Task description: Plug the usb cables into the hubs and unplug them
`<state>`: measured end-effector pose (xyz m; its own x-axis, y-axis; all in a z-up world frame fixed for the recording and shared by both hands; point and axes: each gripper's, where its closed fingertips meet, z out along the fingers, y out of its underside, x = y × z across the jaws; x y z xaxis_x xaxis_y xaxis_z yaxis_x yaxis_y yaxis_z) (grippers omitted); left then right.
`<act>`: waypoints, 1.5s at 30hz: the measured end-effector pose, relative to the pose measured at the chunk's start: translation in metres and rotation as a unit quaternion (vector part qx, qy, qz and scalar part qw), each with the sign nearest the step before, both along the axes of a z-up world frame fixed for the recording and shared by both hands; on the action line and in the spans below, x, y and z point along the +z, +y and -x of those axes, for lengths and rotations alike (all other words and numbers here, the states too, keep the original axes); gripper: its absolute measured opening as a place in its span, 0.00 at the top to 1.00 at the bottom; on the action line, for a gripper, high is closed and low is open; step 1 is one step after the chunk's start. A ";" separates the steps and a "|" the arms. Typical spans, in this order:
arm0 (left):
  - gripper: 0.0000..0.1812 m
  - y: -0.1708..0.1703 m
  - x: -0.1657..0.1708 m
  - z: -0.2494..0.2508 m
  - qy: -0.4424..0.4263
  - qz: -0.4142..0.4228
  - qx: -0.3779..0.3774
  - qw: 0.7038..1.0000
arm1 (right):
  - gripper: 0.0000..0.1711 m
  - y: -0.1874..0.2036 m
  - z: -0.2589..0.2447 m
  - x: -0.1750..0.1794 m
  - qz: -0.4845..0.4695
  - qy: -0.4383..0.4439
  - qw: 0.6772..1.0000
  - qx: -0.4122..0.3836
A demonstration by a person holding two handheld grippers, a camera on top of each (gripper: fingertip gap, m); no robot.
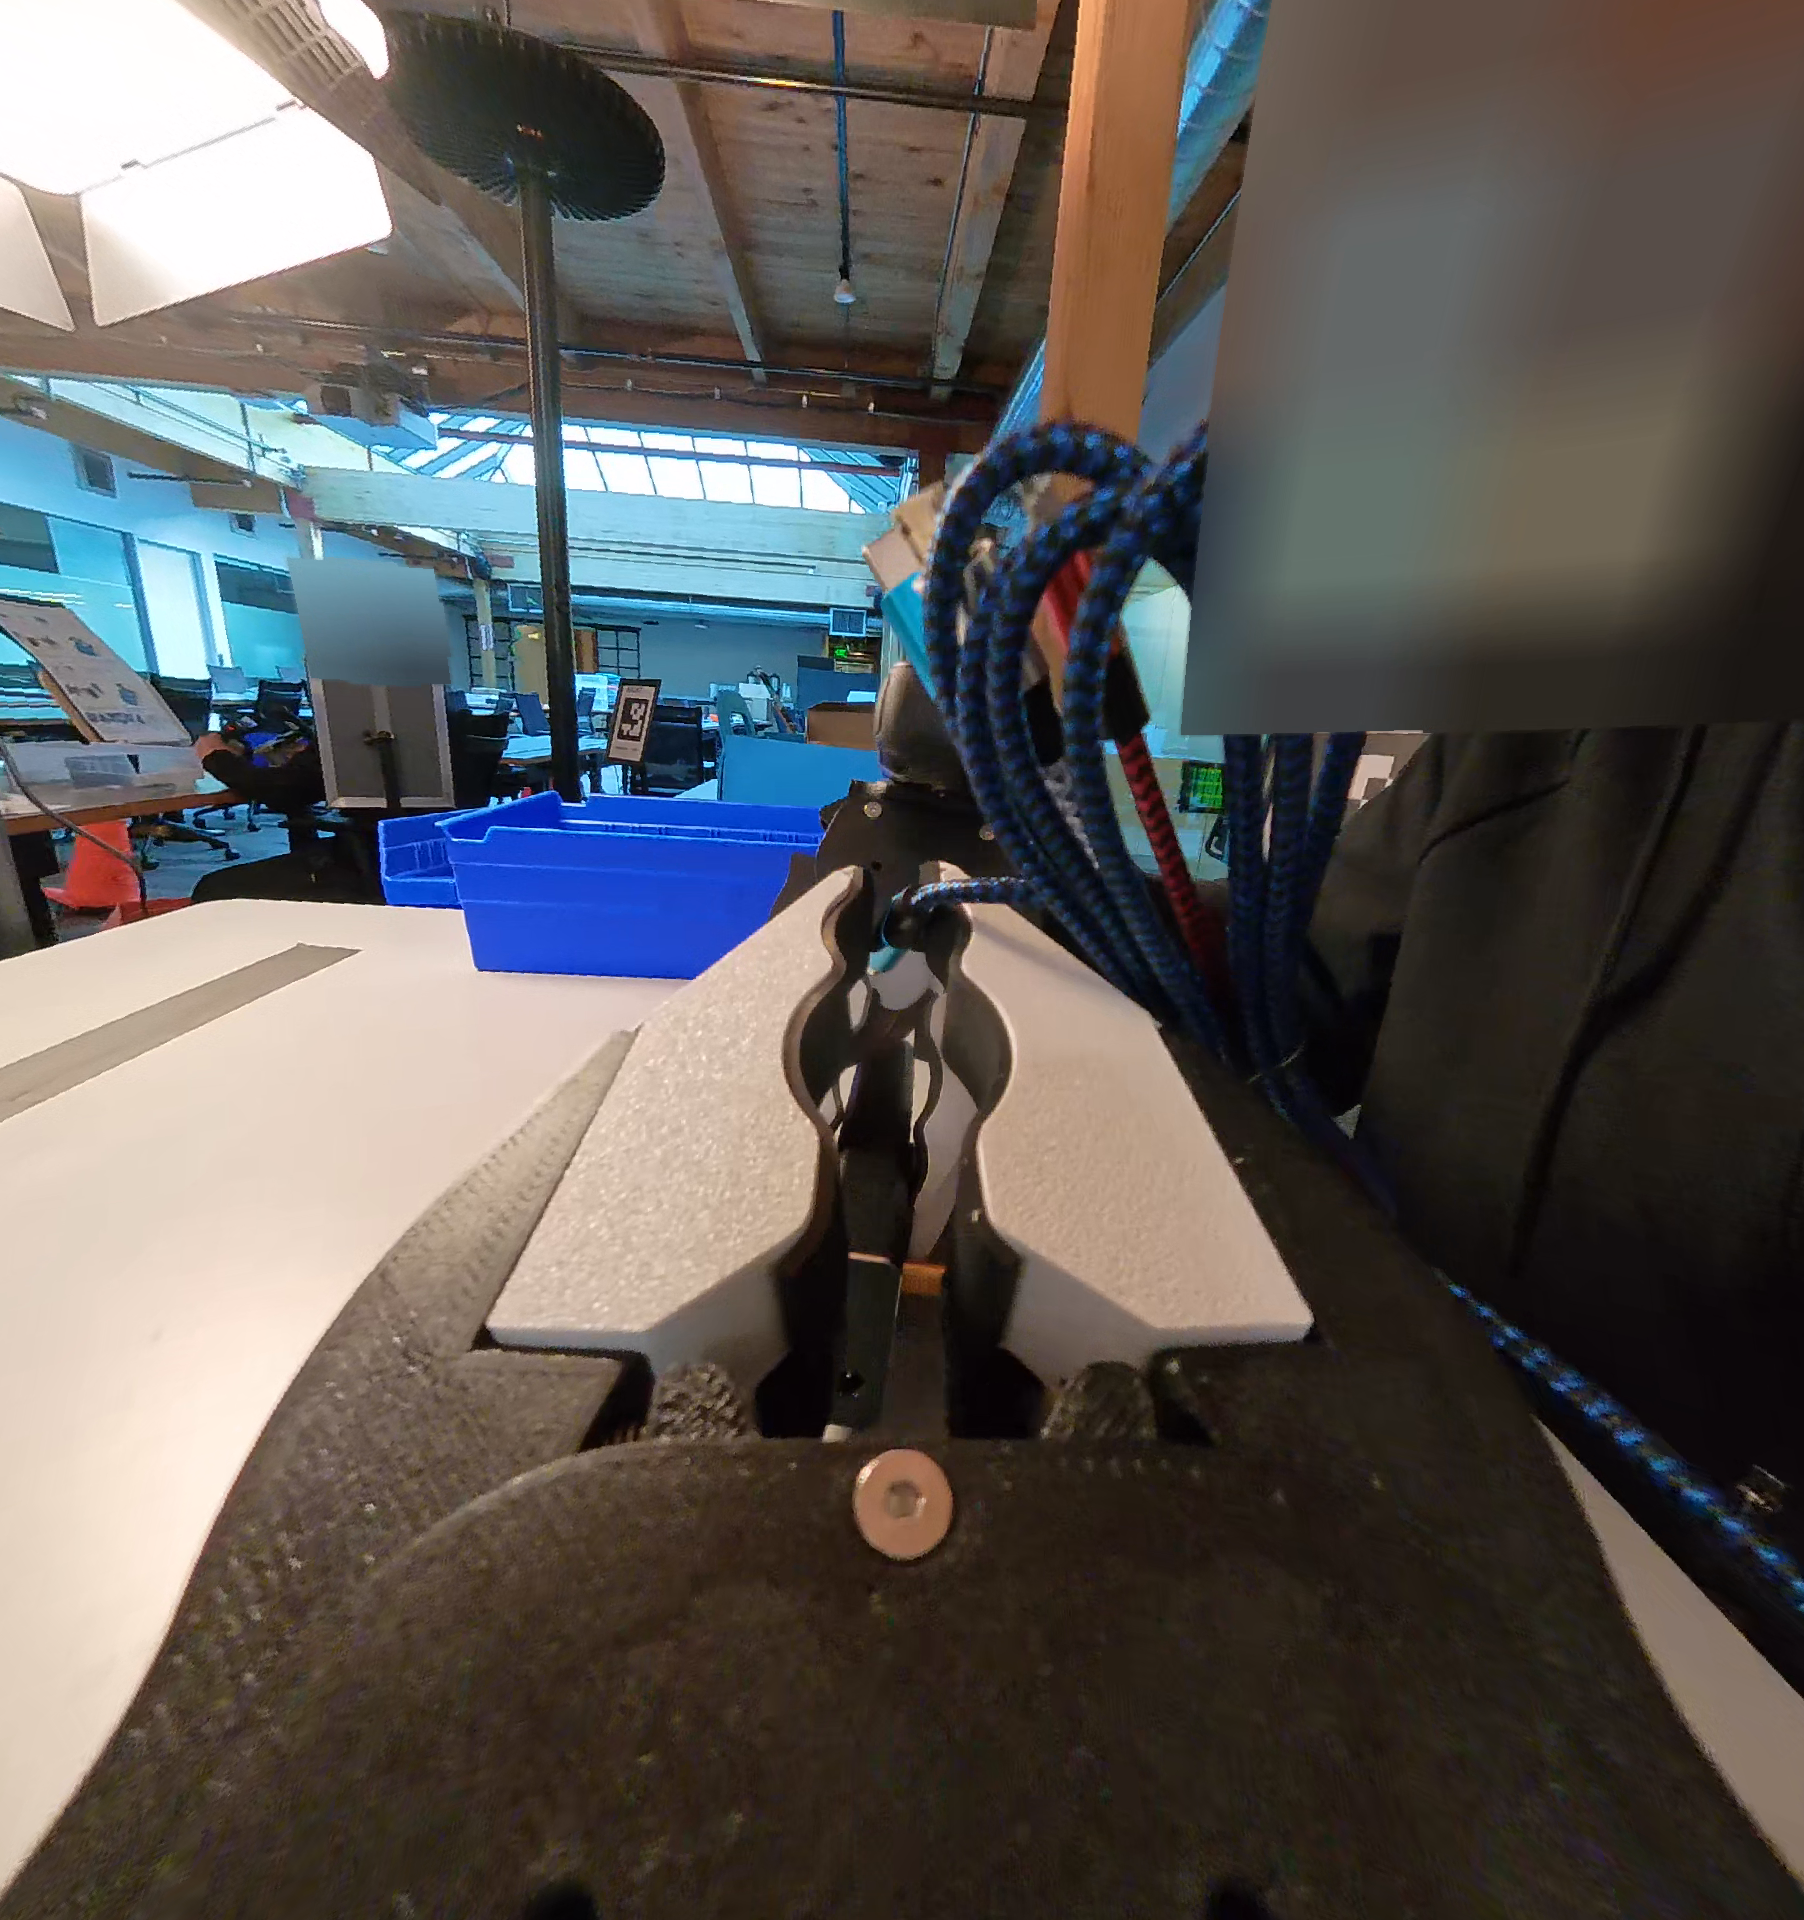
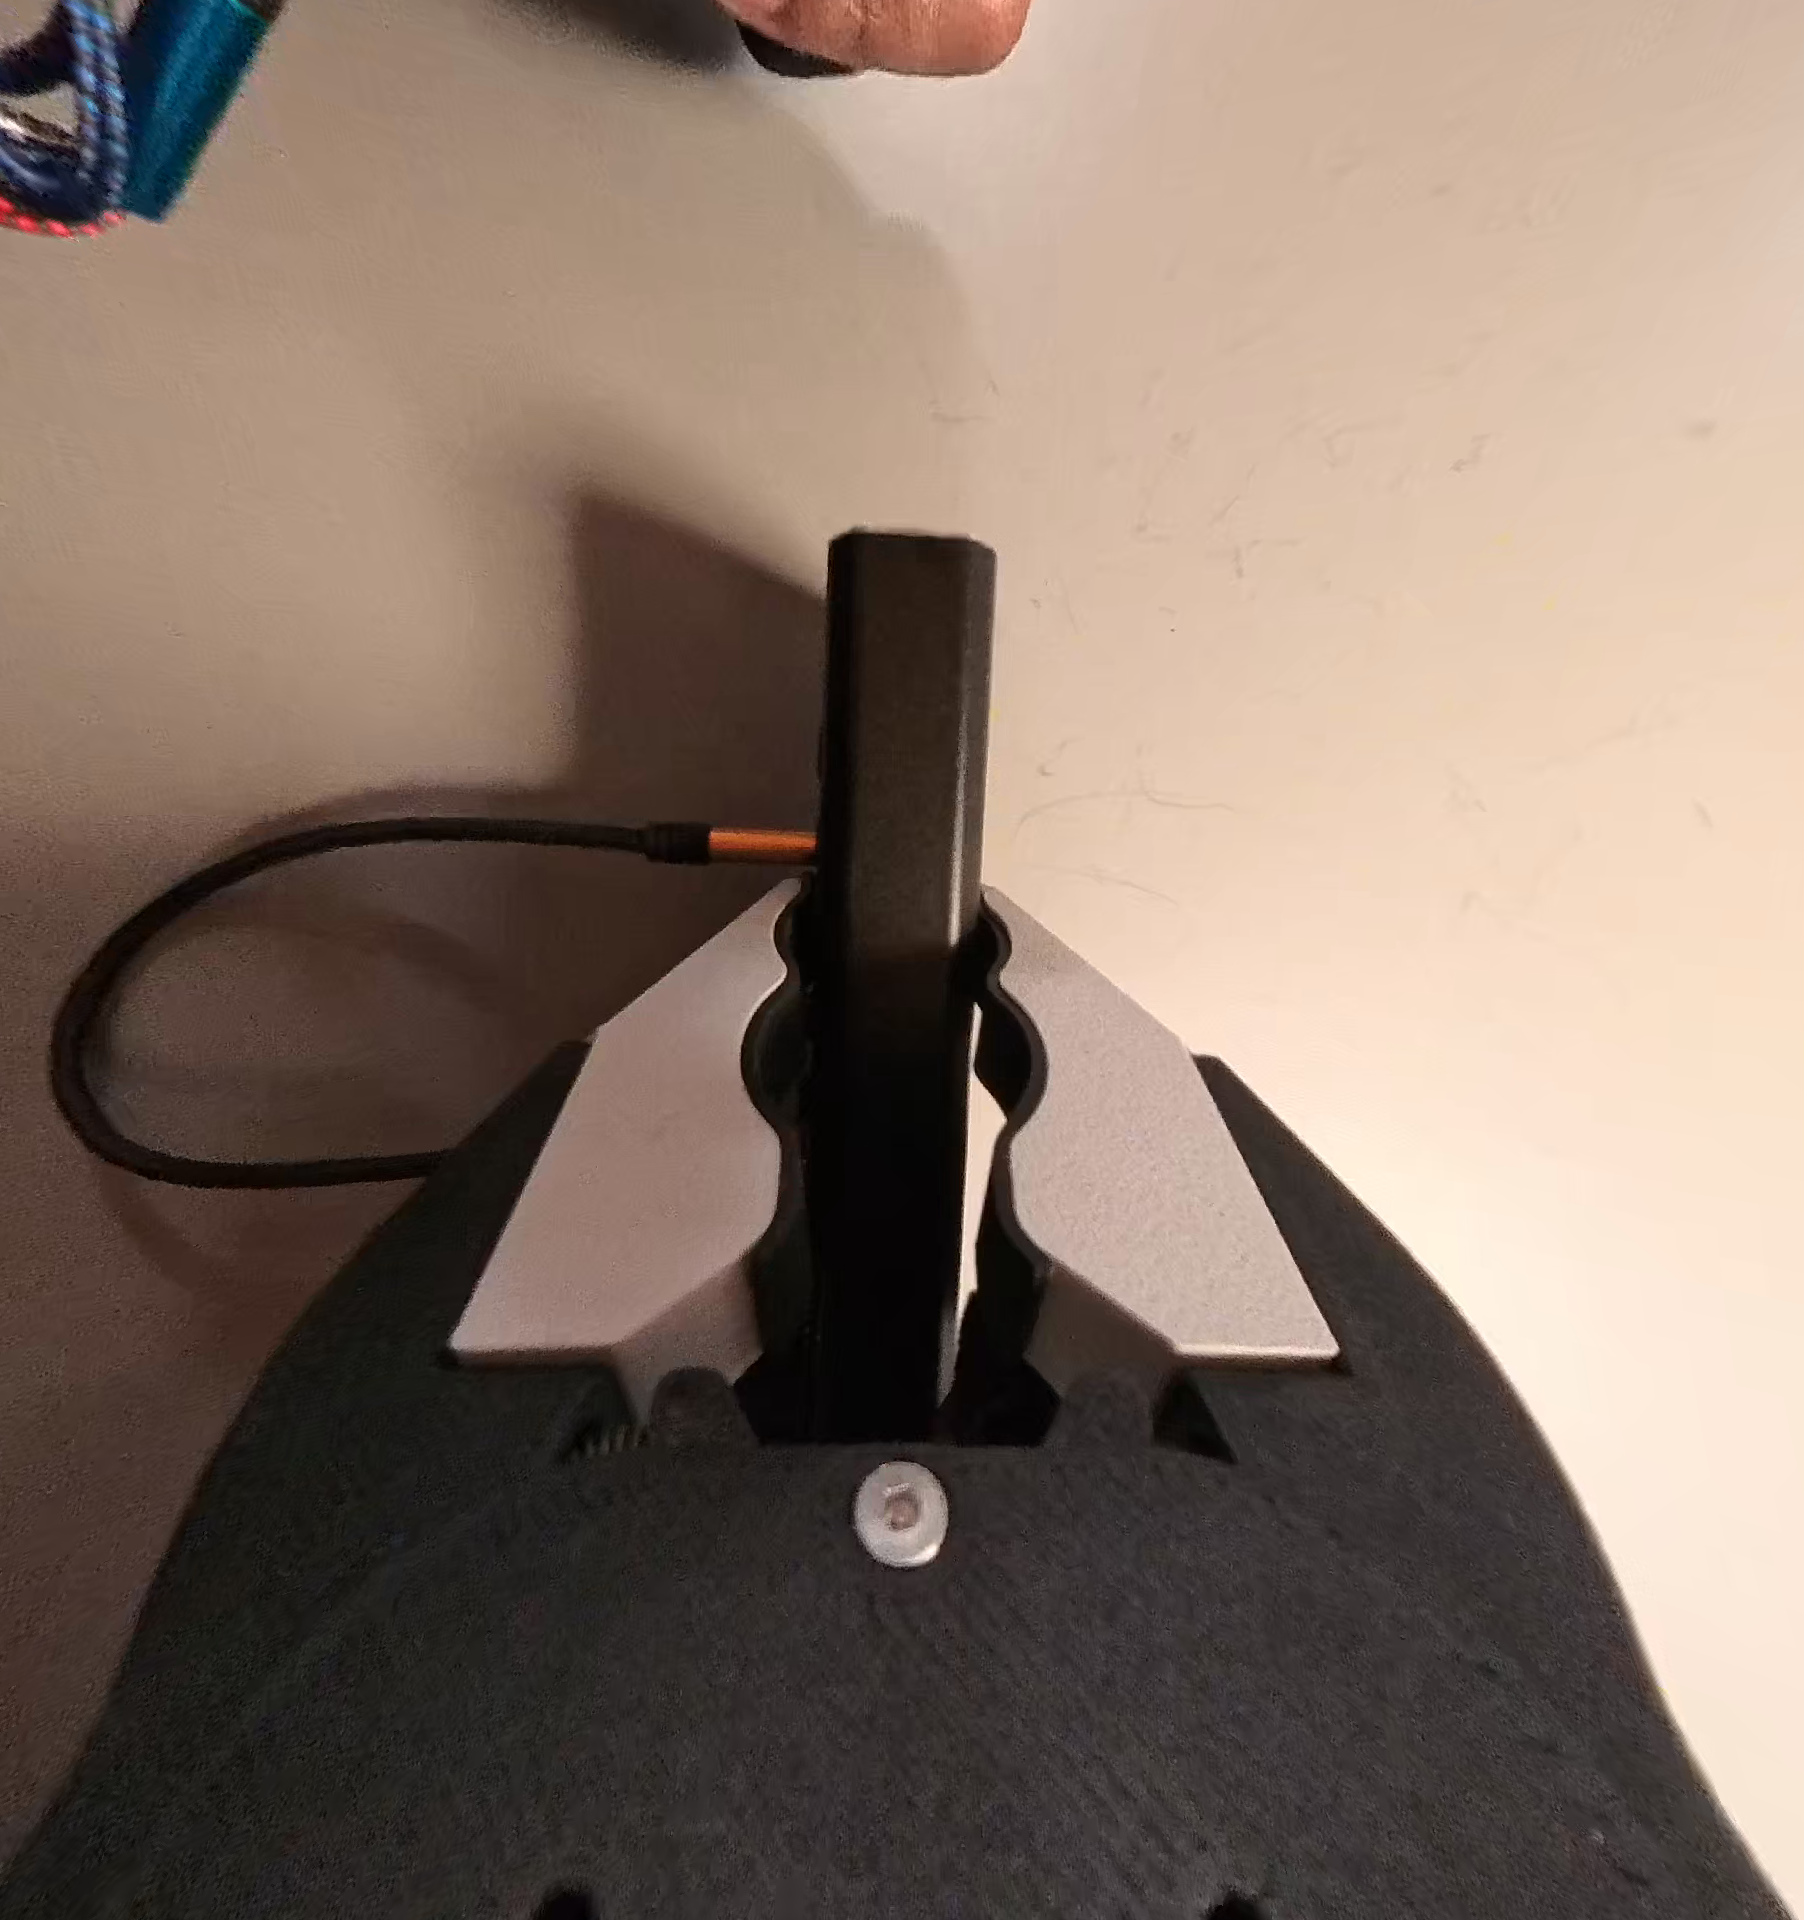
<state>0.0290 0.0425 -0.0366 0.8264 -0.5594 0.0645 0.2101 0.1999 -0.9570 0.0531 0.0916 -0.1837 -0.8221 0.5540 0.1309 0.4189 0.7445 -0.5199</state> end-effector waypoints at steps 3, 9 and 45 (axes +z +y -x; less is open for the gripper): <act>0.94 0.002 -0.002 -0.002 0.000 0.001 -0.003 1.000 | 0.85 0.005 0.002 -0.007 -0.042 0.006 0.999 -0.003; 0.93 0.000 0.003 -0.001 -0.040 -0.015 -0.018 0.999 | 0.84 0.004 0.005 -0.005 -0.054 0.033 0.998 0.008; 0.93 -0.007 0.016 0.011 -0.161 -0.052 -0.065 0.983 | 0.83 -0.050 0.037 0.104 0.295 0.181 0.937 -0.052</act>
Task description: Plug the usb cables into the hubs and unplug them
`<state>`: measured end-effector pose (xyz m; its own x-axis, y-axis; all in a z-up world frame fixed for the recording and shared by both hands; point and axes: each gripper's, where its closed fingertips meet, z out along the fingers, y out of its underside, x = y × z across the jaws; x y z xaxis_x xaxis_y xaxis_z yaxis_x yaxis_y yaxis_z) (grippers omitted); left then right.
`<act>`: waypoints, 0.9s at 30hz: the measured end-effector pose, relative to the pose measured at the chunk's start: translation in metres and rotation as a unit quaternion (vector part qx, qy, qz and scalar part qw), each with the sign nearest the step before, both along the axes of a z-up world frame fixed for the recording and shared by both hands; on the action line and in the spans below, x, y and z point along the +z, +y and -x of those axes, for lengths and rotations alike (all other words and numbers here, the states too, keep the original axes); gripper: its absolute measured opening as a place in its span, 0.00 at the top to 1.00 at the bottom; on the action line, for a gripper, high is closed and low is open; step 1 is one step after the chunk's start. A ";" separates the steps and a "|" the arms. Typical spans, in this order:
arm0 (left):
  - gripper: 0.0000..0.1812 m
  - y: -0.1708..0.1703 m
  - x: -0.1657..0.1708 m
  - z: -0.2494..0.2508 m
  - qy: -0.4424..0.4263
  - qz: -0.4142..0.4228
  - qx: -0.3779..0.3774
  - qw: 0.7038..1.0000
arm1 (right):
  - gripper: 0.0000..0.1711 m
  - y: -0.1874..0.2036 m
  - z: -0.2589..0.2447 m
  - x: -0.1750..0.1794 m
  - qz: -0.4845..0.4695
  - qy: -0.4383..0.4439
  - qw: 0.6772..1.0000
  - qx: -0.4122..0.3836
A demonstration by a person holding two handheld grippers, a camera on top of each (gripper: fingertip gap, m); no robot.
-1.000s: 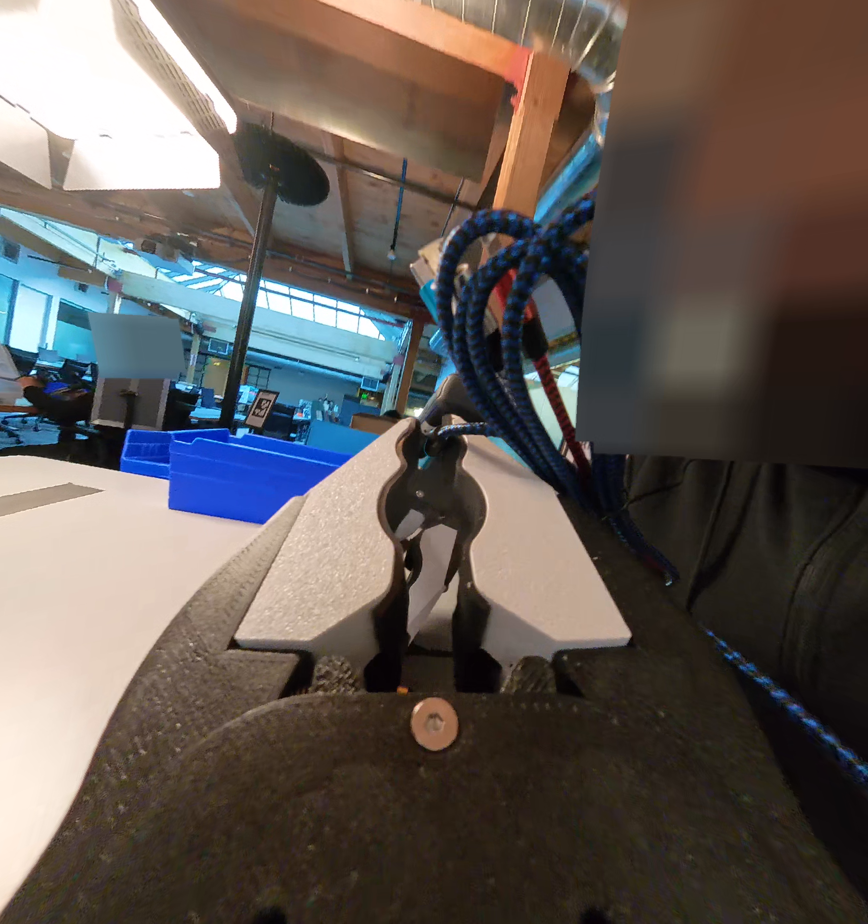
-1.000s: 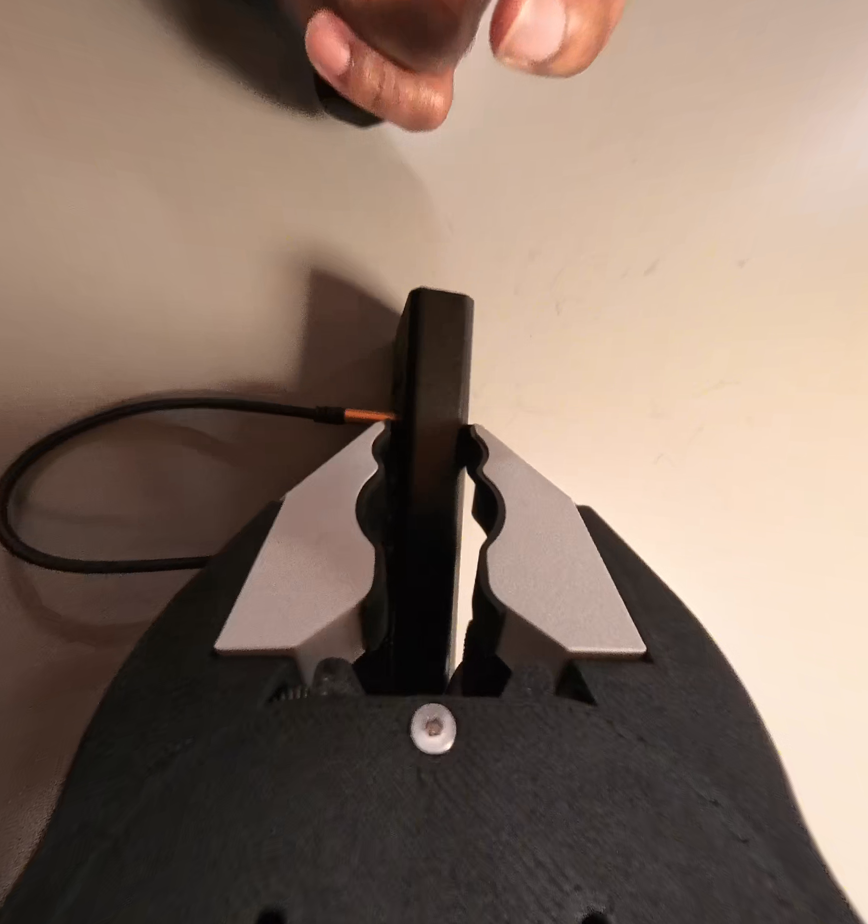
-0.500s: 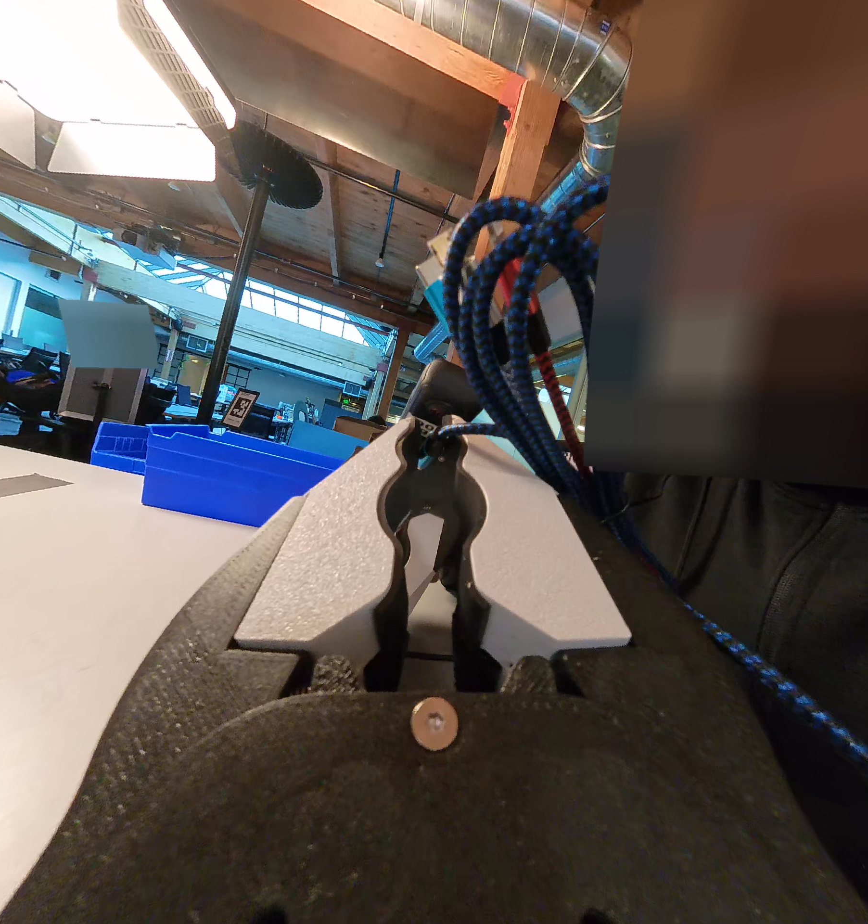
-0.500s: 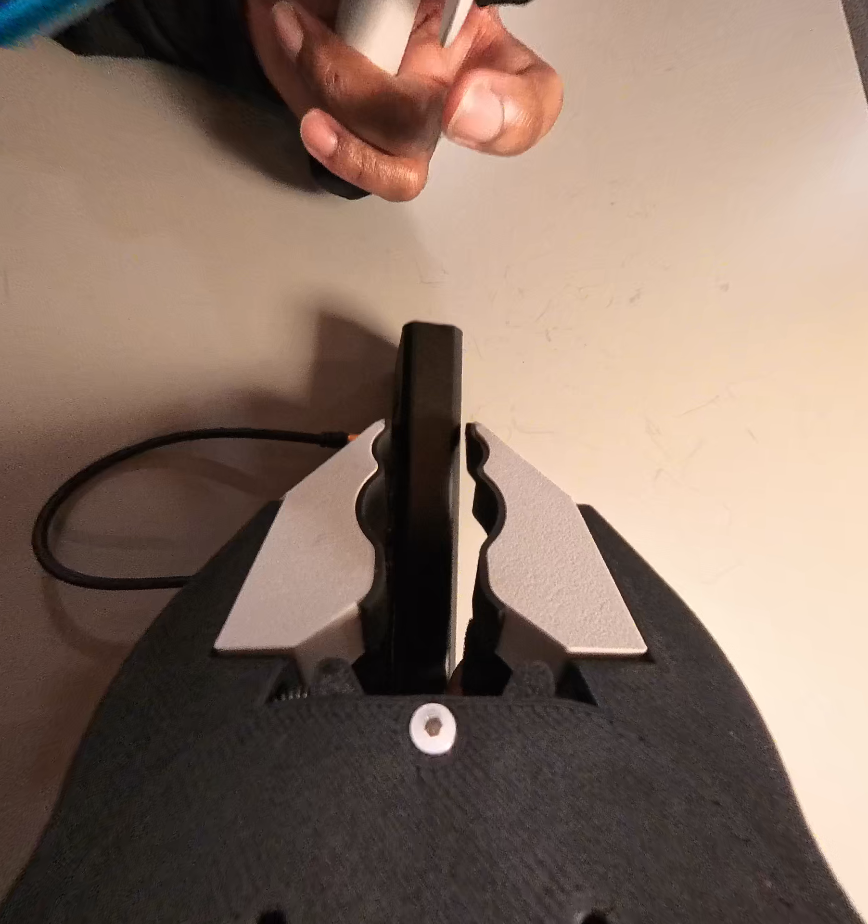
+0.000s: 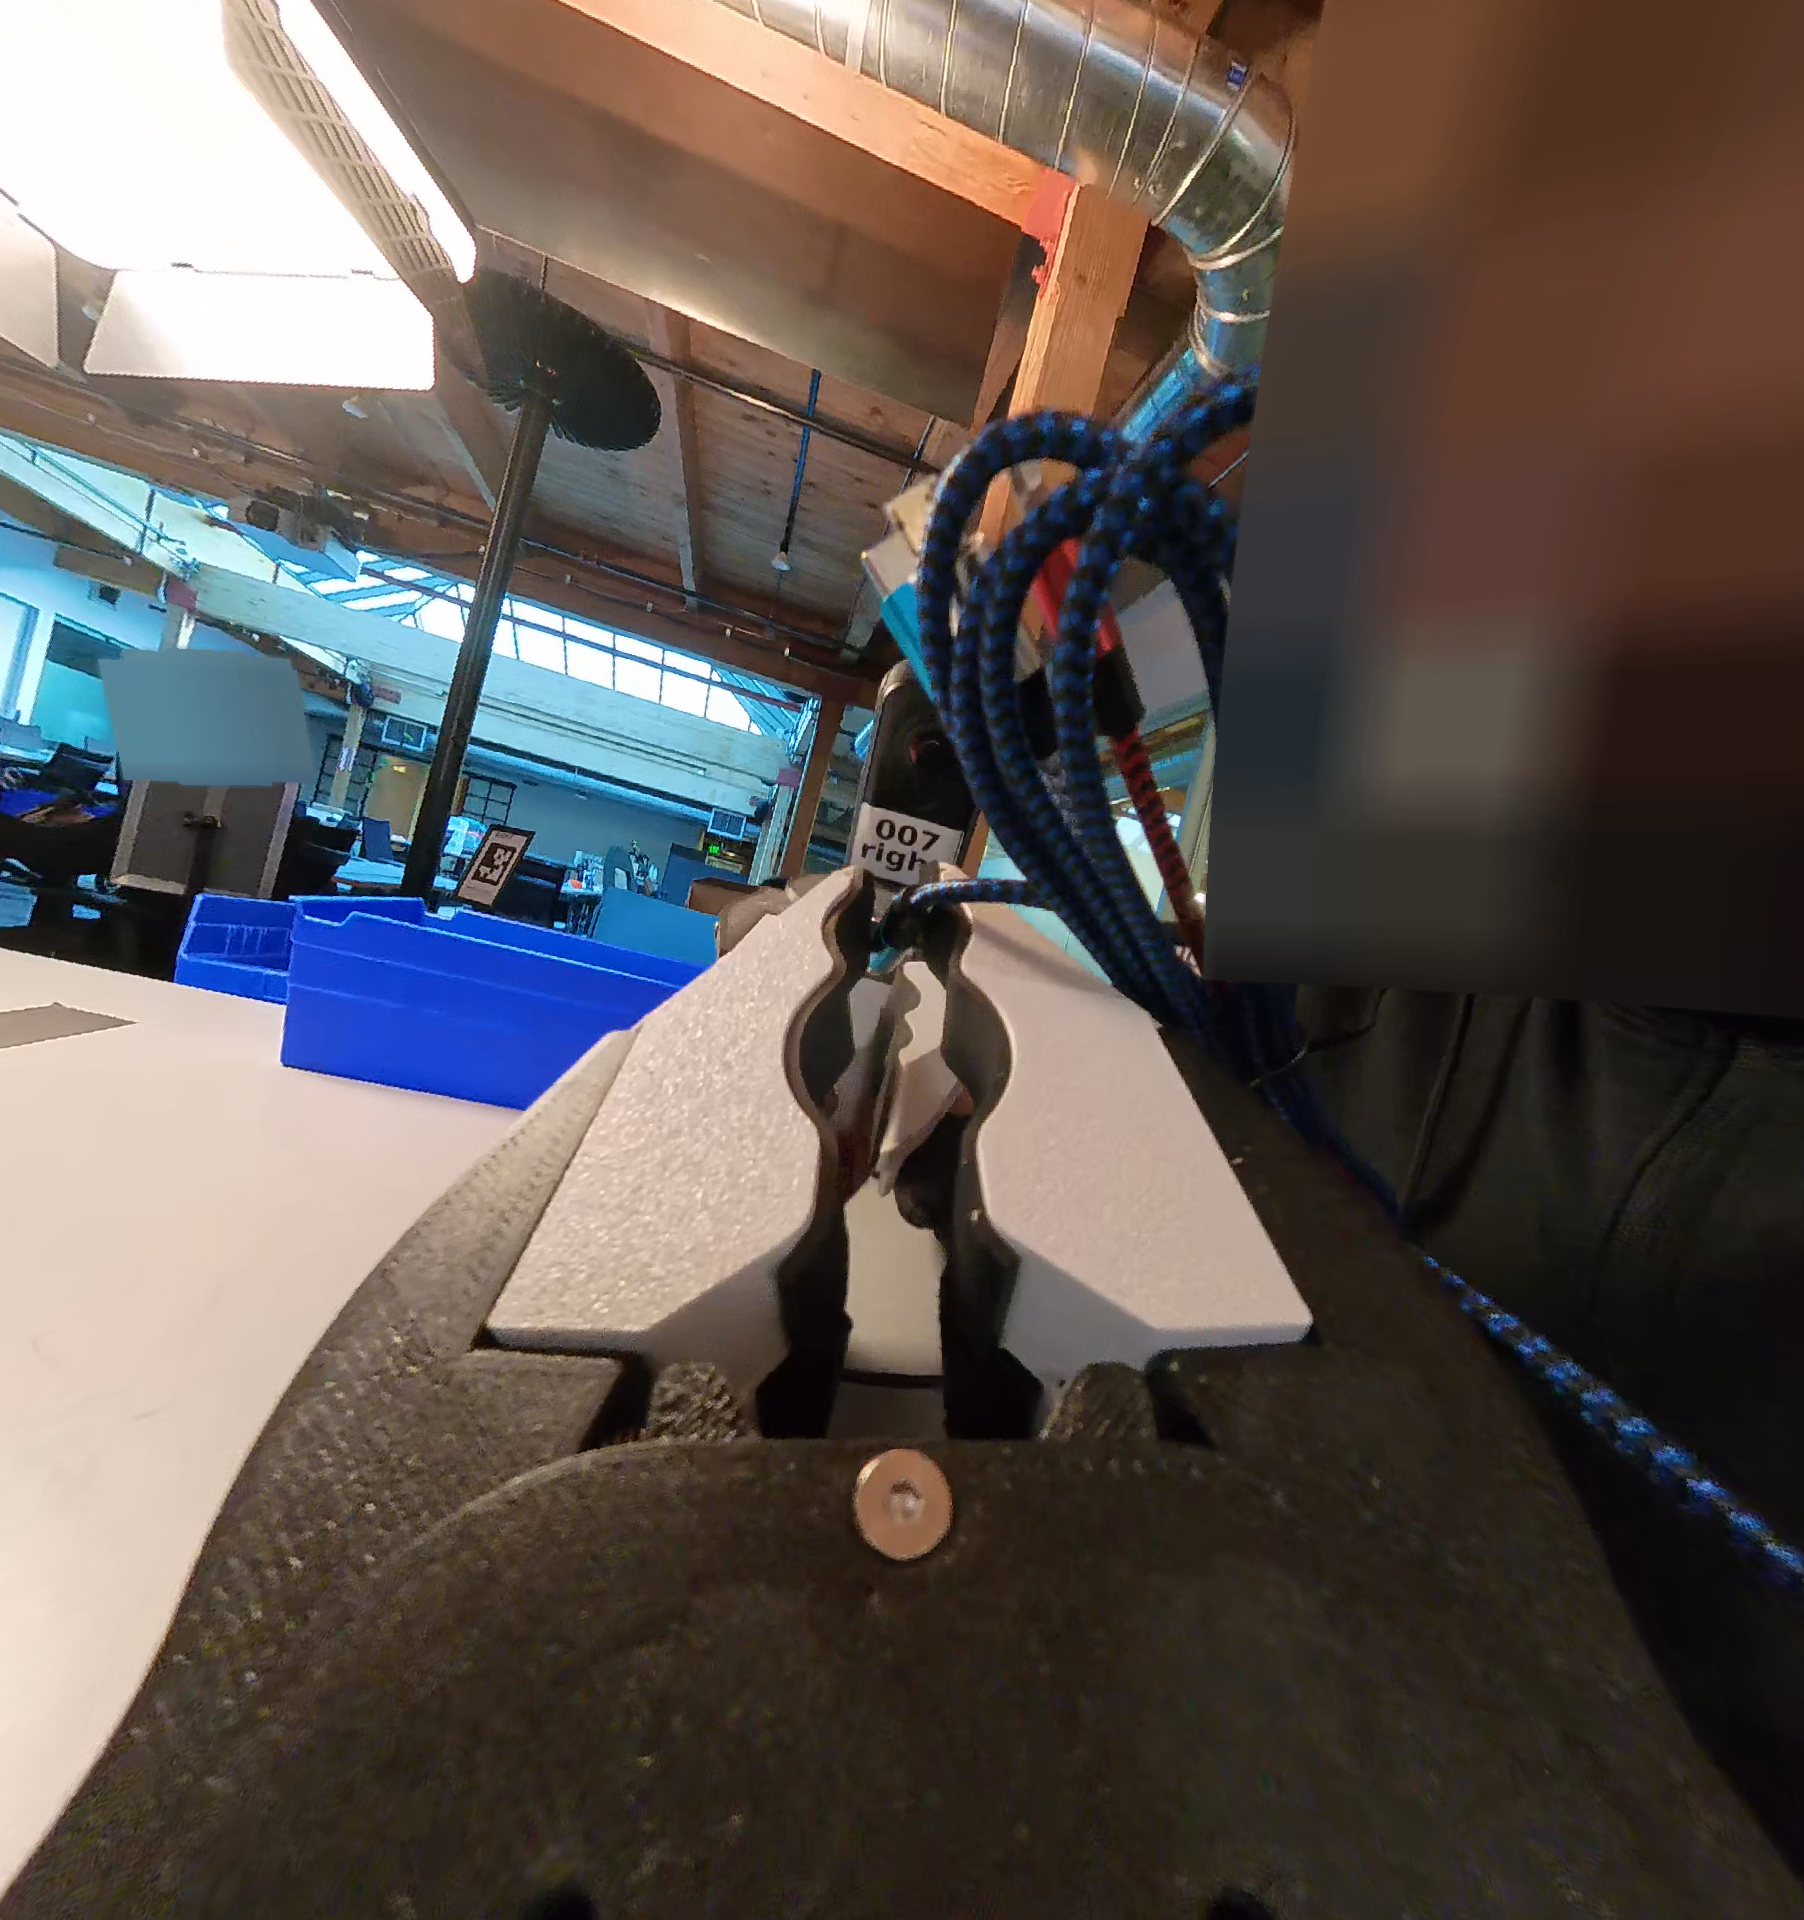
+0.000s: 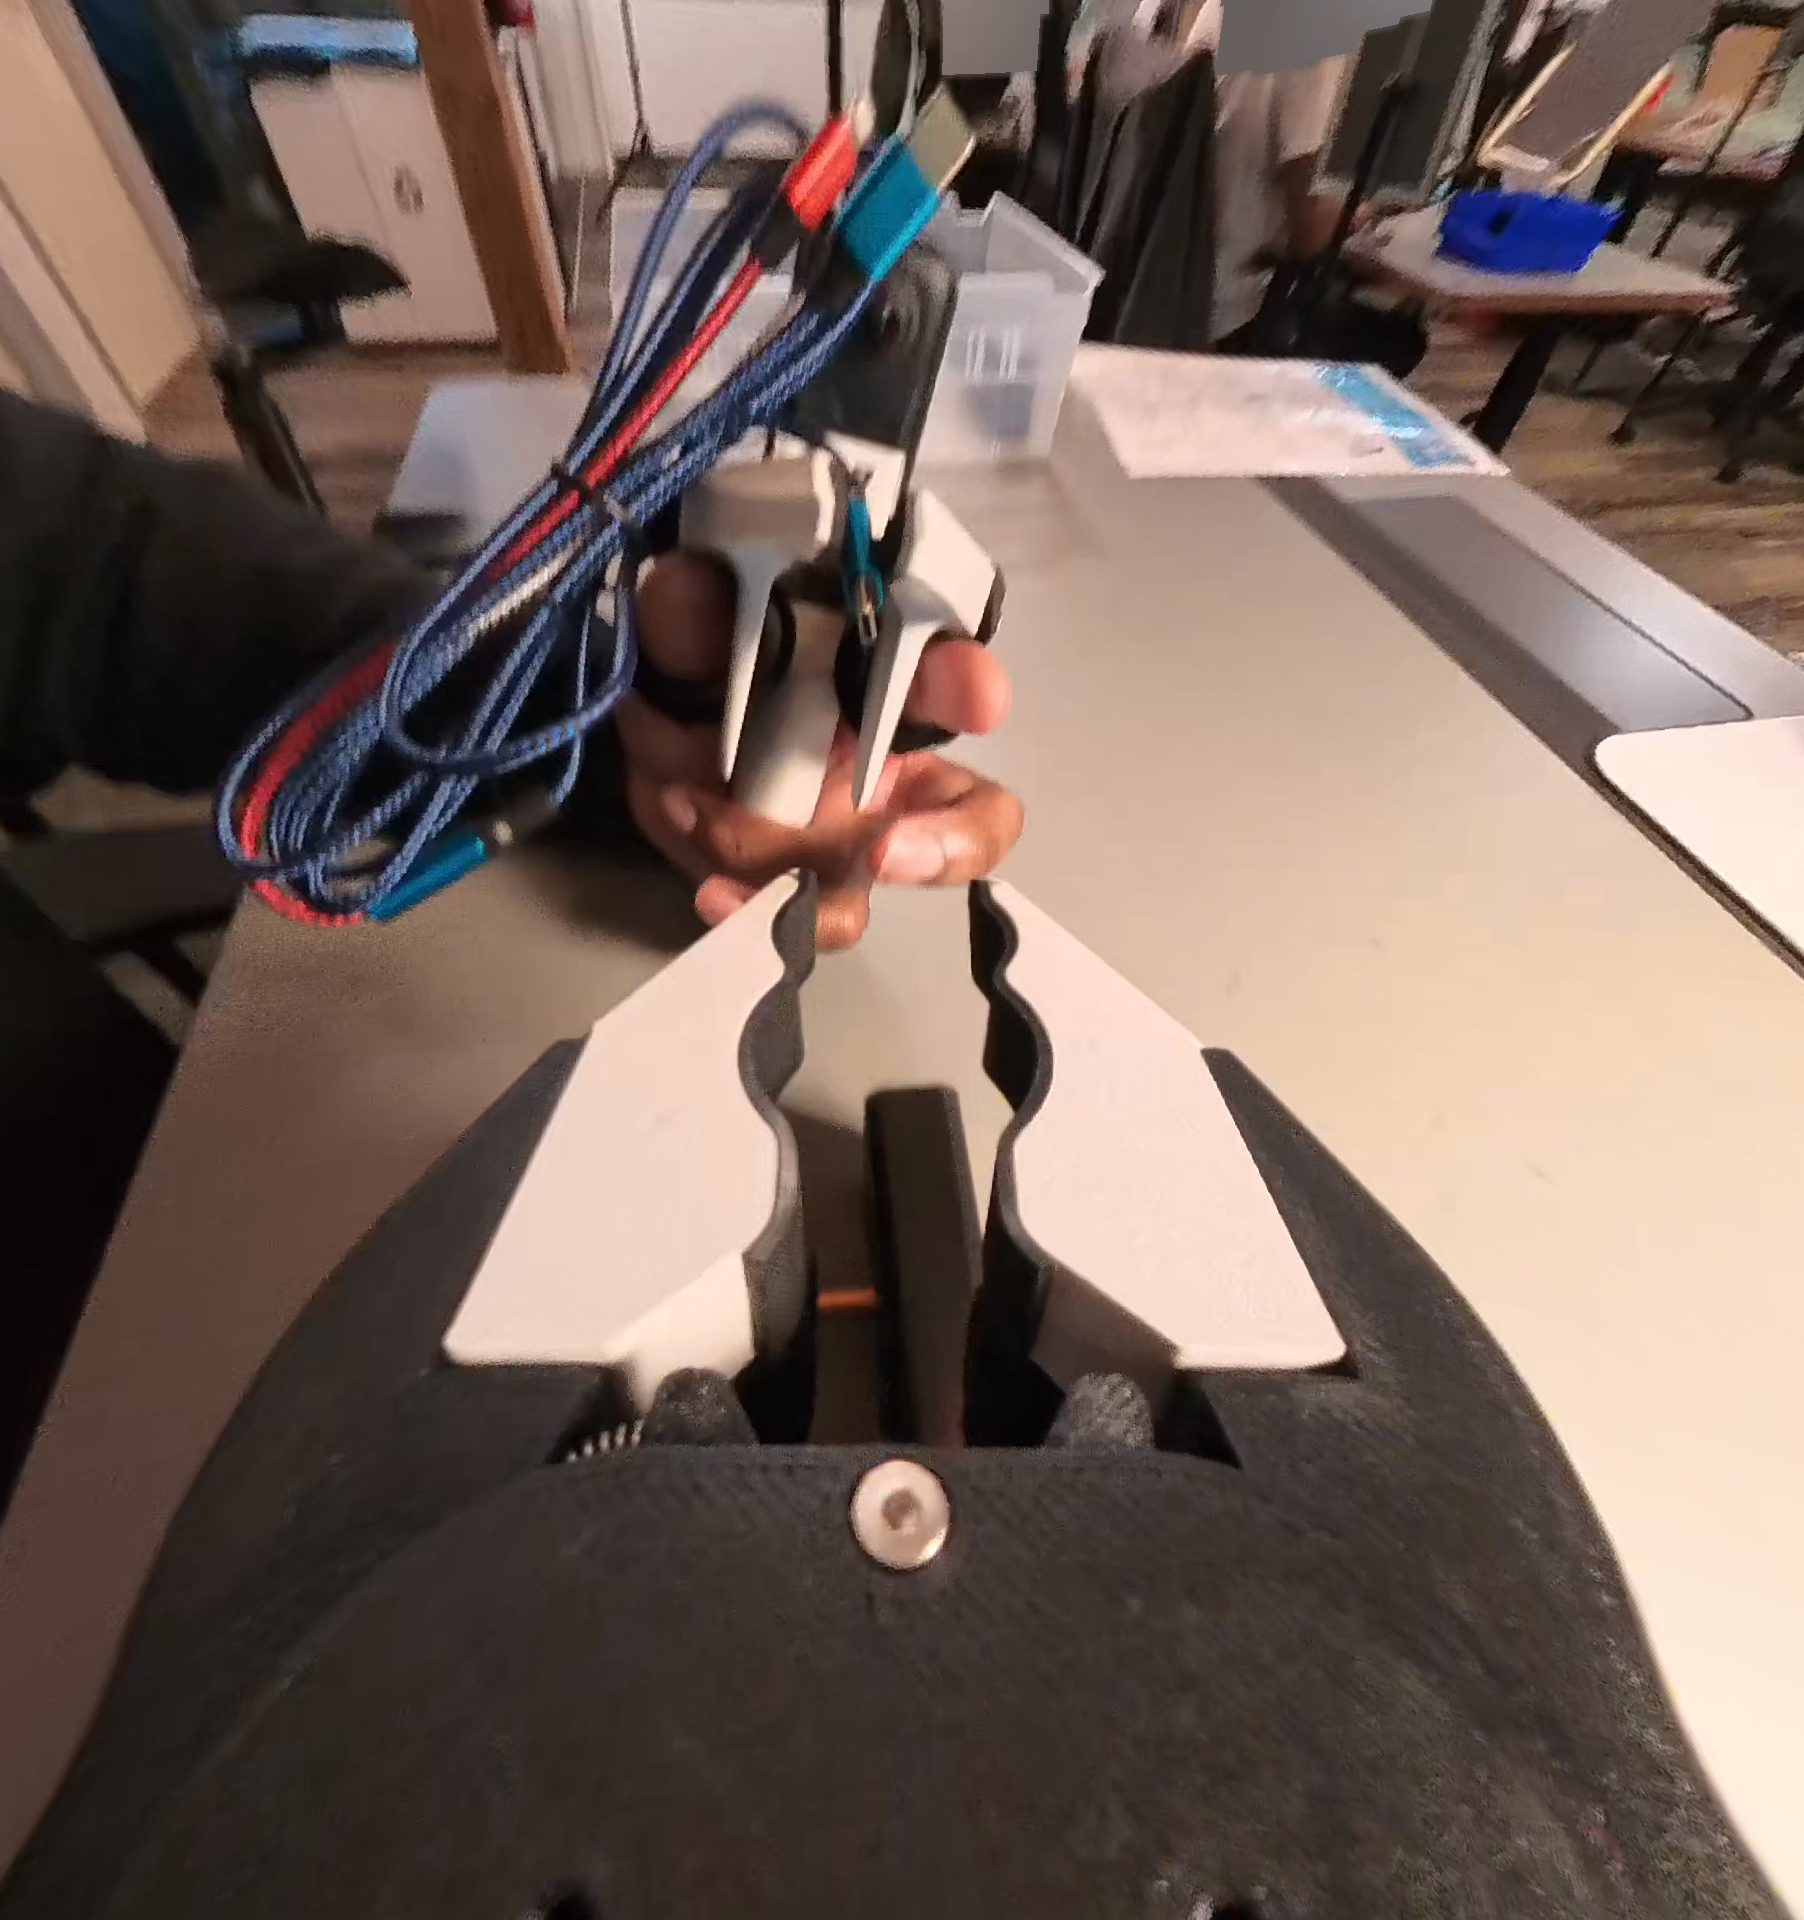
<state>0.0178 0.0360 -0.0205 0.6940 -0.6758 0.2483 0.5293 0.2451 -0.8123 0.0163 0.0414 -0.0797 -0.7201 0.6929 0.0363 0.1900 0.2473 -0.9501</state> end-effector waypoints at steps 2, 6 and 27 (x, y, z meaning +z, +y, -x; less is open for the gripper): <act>0.93 -0.001 0.002 0.001 -0.009 -0.009 0.001 1.000 | 0.84 -0.004 0.004 0.008 0.041 0.005 0.999 -0.015; 0.93 -0.004 0.007 0.004 -0.038 -0.025 -0.004 0.999 | 0.85 -0.009 0.008 0.021 0.122 0.006 0.992 -0.030; 0.93 0.011 -0.006 -0.008 -0.005 0.015 0.000 1.000 | 0.97 -0.010 0.002 0.040 0.133 0.089 0.986 -0.042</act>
